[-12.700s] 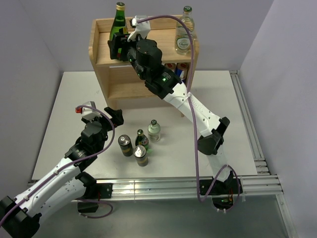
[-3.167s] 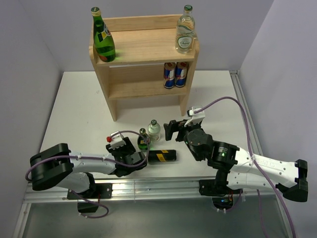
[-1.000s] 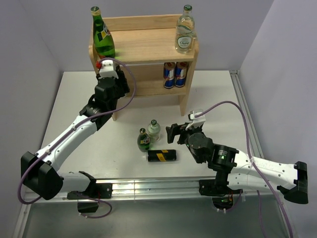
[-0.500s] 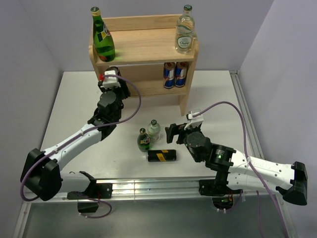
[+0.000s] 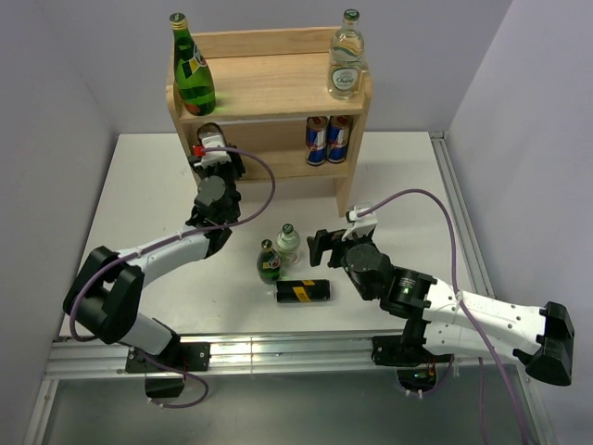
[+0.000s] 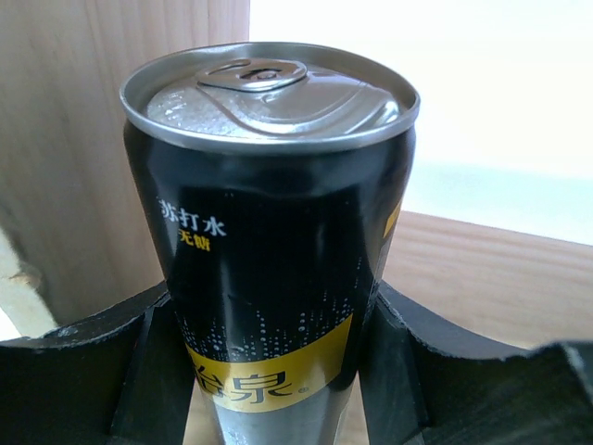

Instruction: Place and organize the beverage onto the shelf

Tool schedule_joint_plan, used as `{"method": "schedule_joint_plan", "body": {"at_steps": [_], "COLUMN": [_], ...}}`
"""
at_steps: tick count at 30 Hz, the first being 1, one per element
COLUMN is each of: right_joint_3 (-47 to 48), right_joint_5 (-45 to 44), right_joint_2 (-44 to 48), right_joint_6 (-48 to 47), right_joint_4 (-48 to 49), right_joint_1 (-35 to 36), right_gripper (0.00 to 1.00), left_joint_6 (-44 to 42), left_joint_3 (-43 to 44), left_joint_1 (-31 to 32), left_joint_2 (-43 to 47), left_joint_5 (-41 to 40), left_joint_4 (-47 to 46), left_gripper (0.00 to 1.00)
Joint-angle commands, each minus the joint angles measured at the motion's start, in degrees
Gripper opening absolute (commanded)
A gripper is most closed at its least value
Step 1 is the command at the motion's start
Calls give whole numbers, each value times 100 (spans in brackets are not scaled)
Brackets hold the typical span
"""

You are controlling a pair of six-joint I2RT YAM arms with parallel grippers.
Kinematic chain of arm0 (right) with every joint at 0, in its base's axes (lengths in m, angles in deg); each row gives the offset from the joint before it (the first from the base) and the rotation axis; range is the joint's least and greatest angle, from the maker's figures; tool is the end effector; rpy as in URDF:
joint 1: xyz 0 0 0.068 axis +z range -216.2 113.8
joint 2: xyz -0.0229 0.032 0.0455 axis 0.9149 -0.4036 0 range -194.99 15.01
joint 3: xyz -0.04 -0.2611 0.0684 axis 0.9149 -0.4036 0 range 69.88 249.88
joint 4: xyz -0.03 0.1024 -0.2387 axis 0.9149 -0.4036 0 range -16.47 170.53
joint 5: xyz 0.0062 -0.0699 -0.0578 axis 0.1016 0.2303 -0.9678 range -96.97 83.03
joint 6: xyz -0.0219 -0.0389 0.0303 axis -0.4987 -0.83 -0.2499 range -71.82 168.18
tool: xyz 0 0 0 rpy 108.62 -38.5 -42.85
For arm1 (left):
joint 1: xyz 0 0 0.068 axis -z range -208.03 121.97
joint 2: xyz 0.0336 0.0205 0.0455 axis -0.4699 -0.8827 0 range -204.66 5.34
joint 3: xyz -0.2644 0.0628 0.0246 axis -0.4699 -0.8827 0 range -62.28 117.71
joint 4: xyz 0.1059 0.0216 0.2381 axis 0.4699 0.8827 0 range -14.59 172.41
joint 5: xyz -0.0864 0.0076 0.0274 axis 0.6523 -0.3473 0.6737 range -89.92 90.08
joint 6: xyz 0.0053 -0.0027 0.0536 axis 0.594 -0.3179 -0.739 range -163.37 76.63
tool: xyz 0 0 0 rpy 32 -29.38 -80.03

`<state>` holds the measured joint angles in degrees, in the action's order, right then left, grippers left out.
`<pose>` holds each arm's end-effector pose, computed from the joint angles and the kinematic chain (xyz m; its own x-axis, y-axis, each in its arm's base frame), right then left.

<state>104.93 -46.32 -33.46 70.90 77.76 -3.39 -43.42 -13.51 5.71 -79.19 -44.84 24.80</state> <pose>0.1091 0.1629 0.2843 -0.2756 0.1169 -0.9541 -0.3286 0.9213 0.2078 0.2840 -0.1594 0.3074 0.2131 -0.1415 -0.9667 -0.1747 0.9680 -0.1802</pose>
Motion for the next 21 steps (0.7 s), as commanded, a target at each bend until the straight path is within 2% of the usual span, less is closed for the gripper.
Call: {"method": "schedule_joint_plan", "body": {"at_steps": [1, 5, 9, 15, 18, 19, 21], "right_joint_3": [-95, -103, -112, -121, -112, -103, -112], "right_joint_5": [59, 121, 156, 165, 174, 174, 191], "right_joint_2": [-40, -58, -66, -31, 4, 4, 13], "right_joint_6": [31, 22, 31, 31, 22, 22, 31], "right_joint_4": [259, 259, 259, 259, 259, 259, 259], "right_joint_1": [-84, -128, -146, -163, -172, -172, -172], "right_gripper": [100, 100, 100, 100, 100, 100, 100], "left_joint_6": [-416, -329, -49, 286, 348, 366, 436], "left_joint_3": [334, 580, 940, 985, 950, 924, 880], "left_joint_1": [-42, -148, -306, -403, -412, -412, -412], "left_joint_2": [-160, -388, -608, -670, -644, -609, -565], "left_joint_5": [-271, -105, -130, -43, 1, 28, 37], "left_joint_4": [-924, -574, 276, 464, 578, 631, 684], "left_gripper": [0, 0, 0, 17, 35, 53, 64]}}
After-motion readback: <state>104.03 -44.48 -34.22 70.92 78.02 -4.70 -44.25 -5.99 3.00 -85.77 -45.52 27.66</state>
